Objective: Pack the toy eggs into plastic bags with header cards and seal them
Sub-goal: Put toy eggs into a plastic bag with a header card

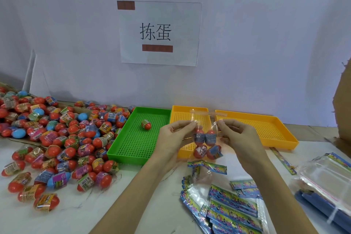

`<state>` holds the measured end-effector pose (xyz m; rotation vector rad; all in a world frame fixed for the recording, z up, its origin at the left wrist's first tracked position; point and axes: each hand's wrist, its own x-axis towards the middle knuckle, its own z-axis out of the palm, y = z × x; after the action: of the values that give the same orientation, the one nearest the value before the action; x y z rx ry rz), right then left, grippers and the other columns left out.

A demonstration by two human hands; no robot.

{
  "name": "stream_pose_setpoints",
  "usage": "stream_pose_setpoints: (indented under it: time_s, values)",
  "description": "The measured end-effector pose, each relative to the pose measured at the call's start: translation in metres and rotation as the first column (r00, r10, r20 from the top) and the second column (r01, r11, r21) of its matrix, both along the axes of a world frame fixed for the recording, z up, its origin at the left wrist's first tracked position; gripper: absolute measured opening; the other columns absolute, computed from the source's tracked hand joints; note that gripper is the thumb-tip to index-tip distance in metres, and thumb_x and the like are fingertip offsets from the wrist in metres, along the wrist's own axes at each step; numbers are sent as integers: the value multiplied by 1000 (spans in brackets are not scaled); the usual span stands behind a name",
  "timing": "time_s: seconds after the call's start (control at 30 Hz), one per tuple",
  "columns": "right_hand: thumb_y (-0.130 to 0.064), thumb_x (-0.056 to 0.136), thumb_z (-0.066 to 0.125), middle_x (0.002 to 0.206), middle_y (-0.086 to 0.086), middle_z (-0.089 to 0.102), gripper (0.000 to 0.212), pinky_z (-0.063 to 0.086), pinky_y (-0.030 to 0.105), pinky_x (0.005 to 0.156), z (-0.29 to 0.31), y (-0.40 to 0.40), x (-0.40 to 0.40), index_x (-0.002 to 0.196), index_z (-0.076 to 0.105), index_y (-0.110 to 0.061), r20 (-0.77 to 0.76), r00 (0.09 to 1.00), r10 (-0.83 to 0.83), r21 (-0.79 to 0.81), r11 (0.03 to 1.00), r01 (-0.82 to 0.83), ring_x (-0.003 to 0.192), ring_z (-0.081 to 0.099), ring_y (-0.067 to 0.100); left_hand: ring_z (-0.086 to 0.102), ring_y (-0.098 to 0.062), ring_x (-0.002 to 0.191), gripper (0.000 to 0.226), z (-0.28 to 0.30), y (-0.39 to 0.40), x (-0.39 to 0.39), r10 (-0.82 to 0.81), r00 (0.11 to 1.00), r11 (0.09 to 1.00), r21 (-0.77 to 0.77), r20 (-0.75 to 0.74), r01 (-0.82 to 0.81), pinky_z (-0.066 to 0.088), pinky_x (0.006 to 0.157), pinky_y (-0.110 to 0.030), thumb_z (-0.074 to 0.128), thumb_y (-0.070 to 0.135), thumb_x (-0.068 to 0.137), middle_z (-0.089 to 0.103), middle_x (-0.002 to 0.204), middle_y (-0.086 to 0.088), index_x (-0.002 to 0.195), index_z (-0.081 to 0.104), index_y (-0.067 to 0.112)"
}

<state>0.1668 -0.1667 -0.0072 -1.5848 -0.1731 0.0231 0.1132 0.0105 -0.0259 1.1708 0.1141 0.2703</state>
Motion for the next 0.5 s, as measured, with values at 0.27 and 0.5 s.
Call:
stream_pose_setpoints:
  time_s: [0.27,0.5]
  values:
    - [-15,94,76,106,-6,64,21,50,28,84,-2,14,-11,108,63,-21,736,677,4,-314,888,336,100,62,14,76,-19,83,10,-8,-9,2,88,995,979,180,39,-94,60,72,-29,71,12,98,80,92,-12,99,77,4]
    - [-16,94,74,112,-6,70,12,49,49,97,-5,19,-16,104,75,-21,733,670,119,-426,848,315,114,62,19,76,-18,89,13,-12,-16,1,79,989,953,281,127,-112,58,79,-25,71,20,99,80,90,-5,96,78,10]
